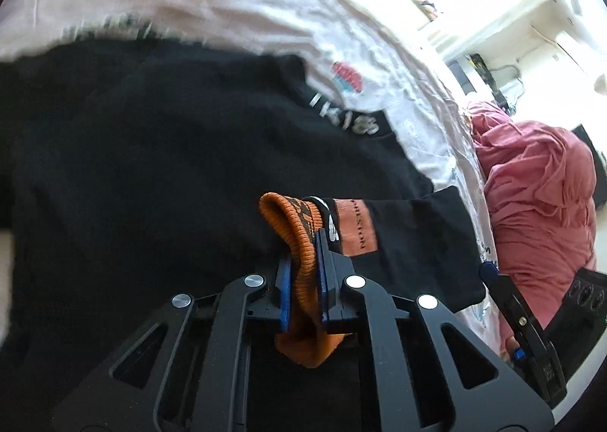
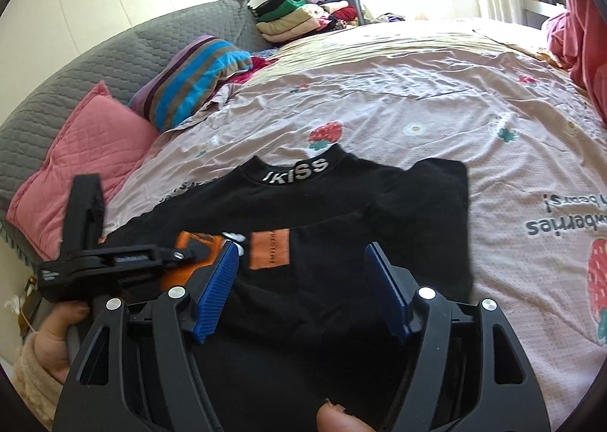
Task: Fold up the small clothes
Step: 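Lift the sleeve with the right gripper and carry it across the shirt body, then lower the orange cuff onto the shirt body and open the right gripper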
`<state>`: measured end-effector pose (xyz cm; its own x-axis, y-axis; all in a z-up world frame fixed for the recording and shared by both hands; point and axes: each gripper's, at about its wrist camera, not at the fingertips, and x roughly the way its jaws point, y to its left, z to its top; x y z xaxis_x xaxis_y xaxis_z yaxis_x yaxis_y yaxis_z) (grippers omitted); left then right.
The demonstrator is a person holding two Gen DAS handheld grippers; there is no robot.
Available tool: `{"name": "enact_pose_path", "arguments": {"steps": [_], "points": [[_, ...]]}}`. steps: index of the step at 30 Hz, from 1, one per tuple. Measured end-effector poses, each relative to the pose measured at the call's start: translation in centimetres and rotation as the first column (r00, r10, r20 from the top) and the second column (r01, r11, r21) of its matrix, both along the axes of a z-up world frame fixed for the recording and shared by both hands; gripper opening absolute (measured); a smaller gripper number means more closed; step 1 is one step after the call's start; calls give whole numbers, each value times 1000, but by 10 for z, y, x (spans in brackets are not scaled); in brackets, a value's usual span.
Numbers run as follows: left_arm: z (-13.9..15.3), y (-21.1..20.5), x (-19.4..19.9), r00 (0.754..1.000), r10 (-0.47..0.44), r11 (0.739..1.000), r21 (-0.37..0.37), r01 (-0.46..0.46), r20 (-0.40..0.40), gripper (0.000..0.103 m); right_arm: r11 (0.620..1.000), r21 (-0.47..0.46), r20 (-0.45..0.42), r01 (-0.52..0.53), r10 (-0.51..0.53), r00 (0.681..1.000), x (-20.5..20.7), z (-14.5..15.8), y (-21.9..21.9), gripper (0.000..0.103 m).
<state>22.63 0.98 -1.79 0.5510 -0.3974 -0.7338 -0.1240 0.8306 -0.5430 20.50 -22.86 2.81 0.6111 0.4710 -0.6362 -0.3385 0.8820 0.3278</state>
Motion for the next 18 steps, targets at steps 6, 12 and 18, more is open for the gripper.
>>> {"name": "enact_pose_path", "arguments": {"steps": [6, 12, 18], "points": [[43, 10, -8, 994, 10, 1000, 26, -13, 112, 4, 998, -25, -32, 63, -64, 997, 10, -5, -18, 67], [70, 32, -14, 986, 37, 996, 80, -50, 163, 3, 994, -73, -38, 81, -84, 996, 17, -6, -21, 67], [53, 38, -14, 992, 48, 992, 108, -61, 118, 4, 982, -179, -65, 59, -72, 995, 28, -21, -4, 67]]}}
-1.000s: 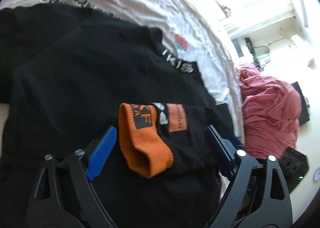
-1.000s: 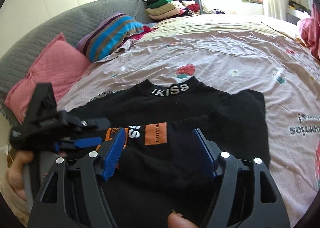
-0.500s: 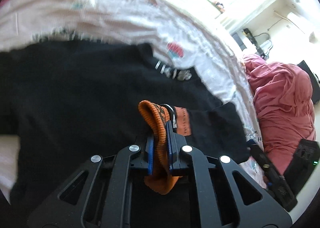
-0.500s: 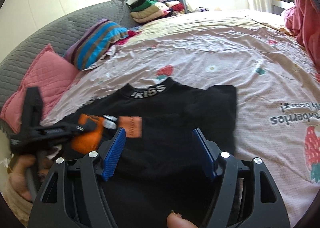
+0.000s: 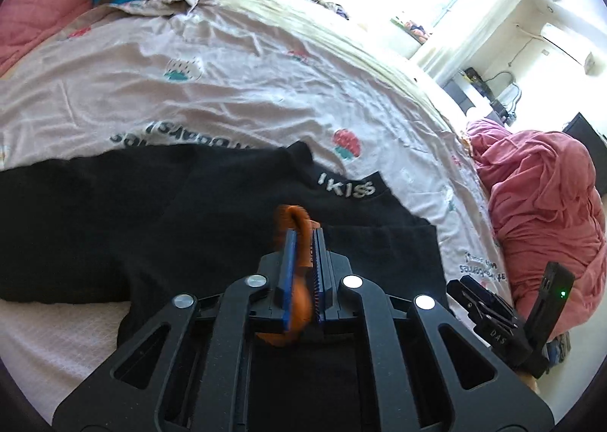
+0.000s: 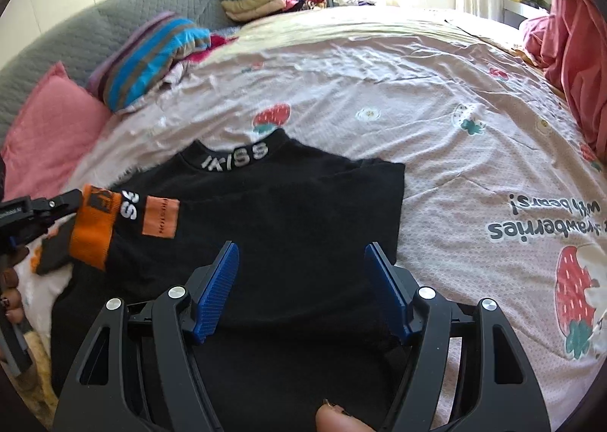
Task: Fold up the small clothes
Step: 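Lower the orange cuff onto the shirt body and open the right gripper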
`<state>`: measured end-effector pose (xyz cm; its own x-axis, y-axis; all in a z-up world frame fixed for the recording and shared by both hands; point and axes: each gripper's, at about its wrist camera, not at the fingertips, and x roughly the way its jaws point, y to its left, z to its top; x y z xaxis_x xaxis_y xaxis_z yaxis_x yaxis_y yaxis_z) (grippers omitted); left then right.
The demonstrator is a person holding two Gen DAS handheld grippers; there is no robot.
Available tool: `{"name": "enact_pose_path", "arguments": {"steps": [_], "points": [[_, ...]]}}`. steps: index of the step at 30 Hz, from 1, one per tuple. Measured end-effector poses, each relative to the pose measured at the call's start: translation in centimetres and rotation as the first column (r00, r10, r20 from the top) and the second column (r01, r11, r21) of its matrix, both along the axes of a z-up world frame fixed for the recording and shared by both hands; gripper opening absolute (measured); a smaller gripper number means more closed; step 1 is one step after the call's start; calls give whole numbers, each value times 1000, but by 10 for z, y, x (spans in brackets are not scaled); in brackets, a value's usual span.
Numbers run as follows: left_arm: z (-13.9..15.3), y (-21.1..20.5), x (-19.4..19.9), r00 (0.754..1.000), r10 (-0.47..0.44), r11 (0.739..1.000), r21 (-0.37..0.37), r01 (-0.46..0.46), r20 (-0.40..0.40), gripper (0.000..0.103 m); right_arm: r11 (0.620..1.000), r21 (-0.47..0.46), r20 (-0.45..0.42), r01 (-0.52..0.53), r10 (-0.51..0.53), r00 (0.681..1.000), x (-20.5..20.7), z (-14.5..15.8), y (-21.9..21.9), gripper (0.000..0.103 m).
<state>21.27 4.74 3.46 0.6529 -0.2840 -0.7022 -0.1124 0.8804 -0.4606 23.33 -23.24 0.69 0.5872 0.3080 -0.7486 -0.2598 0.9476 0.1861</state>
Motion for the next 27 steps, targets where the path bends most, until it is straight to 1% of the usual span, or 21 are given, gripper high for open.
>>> {"name": "enact_pose_path", "arguments": {"steps": [3, 4, 7, 9, 10, 11, 14, 16, 18, 20, 21, 22, 24, 25, 26, 27], "points": [[-3, 8, -5, 1000, 30, 999, 16, -30, 3, 4, 999, -37, -10, -21, 21, 1000, -1, -6, 9, 67], [-3, 9, -8, 999, 36, 999, 36, -37, 9, 4, 998, -47, -11, -28, 28, 1000, -1, -8, 12, 67], [-7, 4, -9, 1000, 13, 998, 68, -13, -4, 4, 996, -74, -16, -53, 52, 999, -3, -12, 21, 67], [-17, -2, -6, 999, -15, 997, 72, 18, -39, 6, 994, -85, -22, -72, 70, 997, -3, -15, 28, 67], [-23, -4, -4, 998, -23, 997, 76, 28, -58, 11, 993, -86, -28, -77, 75, 997, -2, -16, 29, 67], [-31, -6, -2, 996, -29, 996, 81, 36, -83, 13, 993, -89, -40, -79, 76, 996, -2, -18, 31, 67], [-53, -6, -3, 990, -16, 994, 103, 31, -142, 17, 992, -107, -75, -71, 63, 995, -1, -27, 34, 67], [-64, -7, -7, 989, -9, 992, 123, 28, -149, 18, 991, -118, -117, -56, 42, 992, 2, -37, 32, 67], [-68, -7, -11, 991, -13, 991, 134, 31, -136, 18, 994, -104, -149, -41, 26, 988, 4, -45, 28, 68], [-66, -7, -15, 991, -11, 991, 131, 28, -131, 20, 994, -99, -141, -36, 22, 990, 3, -45, 28, 68], [-63, -7, -17, 992, -11, 992, 125, 28, -127, 26, 995, -96, -132, -35, 22, 991, 1, -43, 28, 68], [-58, -7, -20, 993, -15, 992, 119, 29, -115, 36, 996, -83, -122, -33, 23, 992, -1, -40, 27, 68], [-50, -7, -25, 995, -6, 990, 142, 19, -96, 44, 998, -51, -103, -30, 25, 994, -7, -33, 25, 72], [-45, -7, -28, 997, 4, 988, 156, 9, -83, 45, 999, -47, -90, -28, 24, 996, -10, -30, 25, 74], [-42, -5, -31, 997, 9, 988, 157, 3, -75, 46, 999, -46, -69, -28, 25, 997, -13, -26, 26, 78], [-40, -3, -33, 997, 14, 988, 156, -3, -70, 51, 998, -48, -52, -29, 27, 998, -17, -22, 27, 81]]}}
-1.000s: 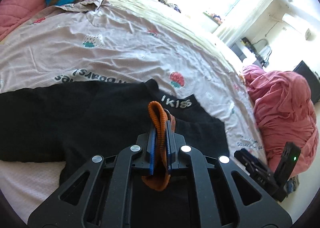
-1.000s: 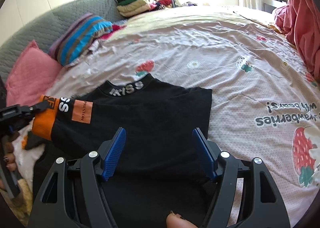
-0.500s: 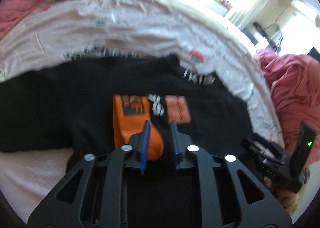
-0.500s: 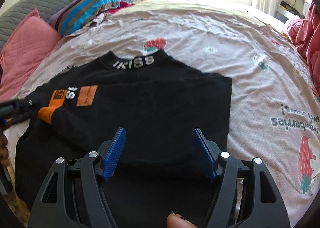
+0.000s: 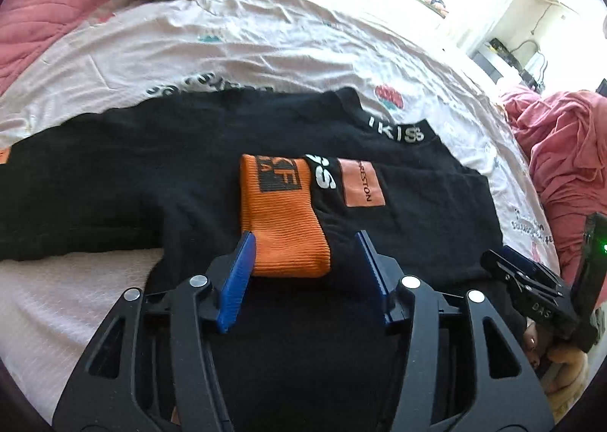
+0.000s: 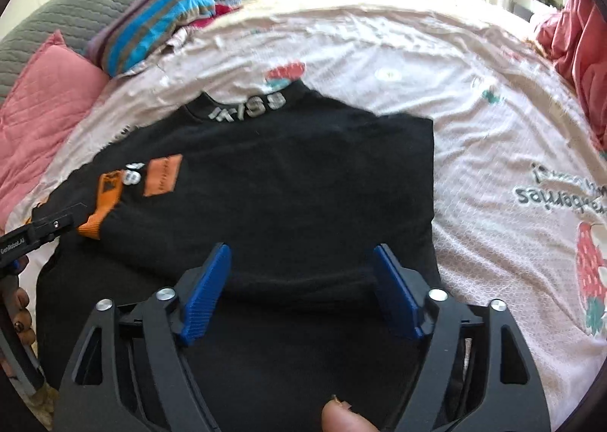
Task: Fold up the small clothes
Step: 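Lower the orange cuff onto the shirt body and open the right gripper, then move the left gripper to the other sleeve's orange cuff and grasp it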
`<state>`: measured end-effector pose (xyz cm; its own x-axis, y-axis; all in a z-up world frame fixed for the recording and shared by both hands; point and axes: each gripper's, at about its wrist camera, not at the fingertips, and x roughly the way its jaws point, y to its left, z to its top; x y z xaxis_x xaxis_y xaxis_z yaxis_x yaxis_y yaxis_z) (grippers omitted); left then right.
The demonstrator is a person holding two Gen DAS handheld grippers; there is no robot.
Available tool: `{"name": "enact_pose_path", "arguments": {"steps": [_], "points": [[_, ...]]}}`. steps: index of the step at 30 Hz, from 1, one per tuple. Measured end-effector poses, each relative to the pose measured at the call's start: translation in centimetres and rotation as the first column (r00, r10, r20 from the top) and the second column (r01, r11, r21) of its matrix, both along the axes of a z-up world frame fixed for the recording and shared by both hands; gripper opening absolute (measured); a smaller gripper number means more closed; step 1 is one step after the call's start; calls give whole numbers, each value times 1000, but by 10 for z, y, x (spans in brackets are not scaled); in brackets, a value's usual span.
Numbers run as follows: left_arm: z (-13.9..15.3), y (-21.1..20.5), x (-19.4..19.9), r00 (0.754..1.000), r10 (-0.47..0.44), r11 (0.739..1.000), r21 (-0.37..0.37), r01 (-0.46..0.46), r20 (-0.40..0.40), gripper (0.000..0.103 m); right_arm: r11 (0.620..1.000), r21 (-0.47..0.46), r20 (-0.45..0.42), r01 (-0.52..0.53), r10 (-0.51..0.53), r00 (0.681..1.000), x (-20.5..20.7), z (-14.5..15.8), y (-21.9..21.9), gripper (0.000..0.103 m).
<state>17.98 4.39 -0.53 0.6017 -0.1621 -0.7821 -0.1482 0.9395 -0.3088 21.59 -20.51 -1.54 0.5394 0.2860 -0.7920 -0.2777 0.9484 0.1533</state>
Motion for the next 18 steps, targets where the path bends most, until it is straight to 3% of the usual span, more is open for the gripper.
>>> {"name": "enact_pose_path", "arguments": {"steps": [5, 7, 10, 18], "points": [[13, 10, -15, 999, 31, 1000, -5, -31, 28, 69, 1000, -9, 62, -21, 21, 998, -16, 16, 9, 94], [18, 14, -21, 998, 51, 999, -3, -51, 42, 85, 1000, -10, 81, -20, 21, 997, -21, 22, 13, 95], [24, 24, -29, 995, 90, 996, 2, -90, 50, 94, 1000, 5, 102, -28, 28, 994, -25, 31, 18, 98], [34, 43, -47, 989, 135, 991, -4, -135, 69, 94, 999, 33, 138, -36, 31, 990, -35, 51, 35, 98]]}}
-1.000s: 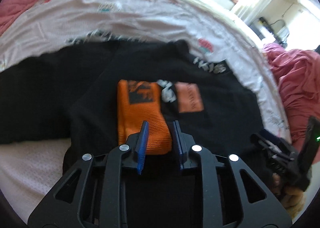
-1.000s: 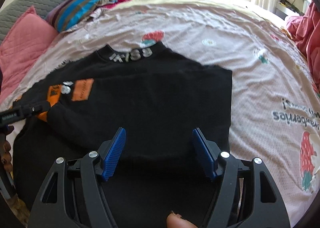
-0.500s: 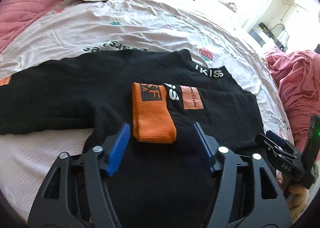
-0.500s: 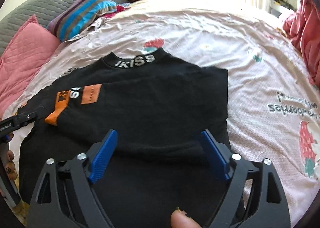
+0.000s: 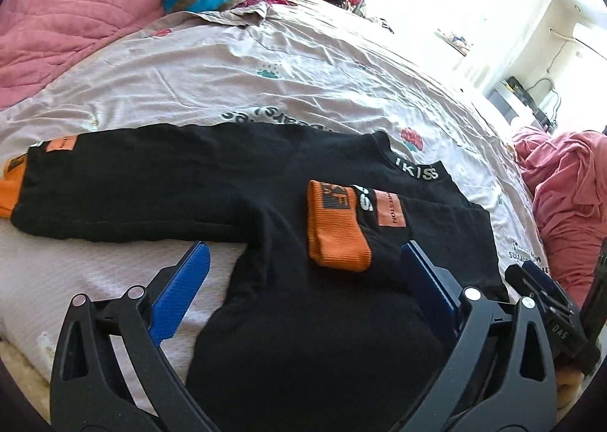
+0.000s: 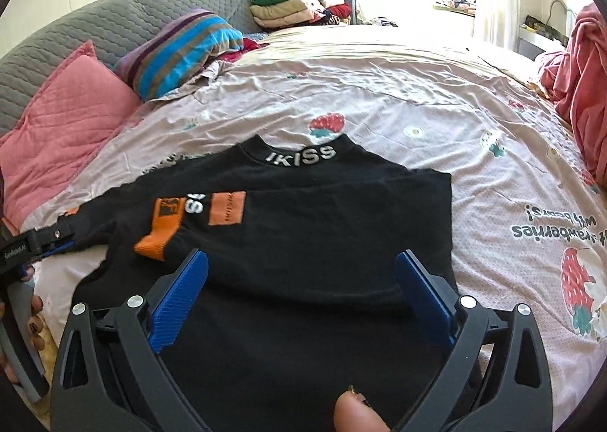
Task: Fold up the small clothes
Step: 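Move the left gripper to the other sleeve's orange cuff and grasp it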
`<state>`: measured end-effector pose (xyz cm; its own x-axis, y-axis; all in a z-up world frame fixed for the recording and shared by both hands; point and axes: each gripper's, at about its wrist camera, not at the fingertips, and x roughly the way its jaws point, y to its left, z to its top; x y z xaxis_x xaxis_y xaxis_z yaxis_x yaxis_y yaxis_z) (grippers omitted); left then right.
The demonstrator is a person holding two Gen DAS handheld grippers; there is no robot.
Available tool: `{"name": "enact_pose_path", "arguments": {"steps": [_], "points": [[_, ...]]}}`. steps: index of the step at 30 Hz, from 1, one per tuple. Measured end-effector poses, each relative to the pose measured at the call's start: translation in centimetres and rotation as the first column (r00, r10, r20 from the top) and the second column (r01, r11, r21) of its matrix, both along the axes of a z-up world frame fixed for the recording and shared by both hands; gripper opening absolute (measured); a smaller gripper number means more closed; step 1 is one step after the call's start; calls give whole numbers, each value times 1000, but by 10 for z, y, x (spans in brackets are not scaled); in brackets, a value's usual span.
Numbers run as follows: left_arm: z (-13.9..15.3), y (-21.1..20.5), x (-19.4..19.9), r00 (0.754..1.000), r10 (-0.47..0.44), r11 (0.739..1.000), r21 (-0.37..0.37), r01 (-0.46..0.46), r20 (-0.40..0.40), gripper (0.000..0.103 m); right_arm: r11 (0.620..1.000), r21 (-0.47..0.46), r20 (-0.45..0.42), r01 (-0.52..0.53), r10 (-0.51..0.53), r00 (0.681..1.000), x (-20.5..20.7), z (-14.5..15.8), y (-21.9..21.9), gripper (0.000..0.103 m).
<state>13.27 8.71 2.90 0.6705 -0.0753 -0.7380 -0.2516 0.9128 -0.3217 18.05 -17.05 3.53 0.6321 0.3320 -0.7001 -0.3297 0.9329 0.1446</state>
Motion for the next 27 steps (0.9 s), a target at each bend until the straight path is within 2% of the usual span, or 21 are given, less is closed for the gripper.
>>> {"name": "enact_pose_path", "arguments": {"steps": [12, 16, 22, 27], "points": [[9, 21, -22, 999, 34, 999, 20, -35, 33, 94, 997, -16, 45, -71, 71, 996, -14, 17, 42, 98], [9, 36, -29, 997, 71, 997, 5, -71, 40, 94, 995, -13, 59, -101, 101, 993, -18, 22, 58, 98], [8, 62, -42, 988, 149, 988, 31, -151, 42, 94, 989, -13, 73, -149, 150, 986, -23, 28, 85, 98], [7, 81, -51, 980, 195, 980, 22, -196, 47, 94, 980, -18, 82, -198, 199, 977, -28, 32, 111, 99]]}}
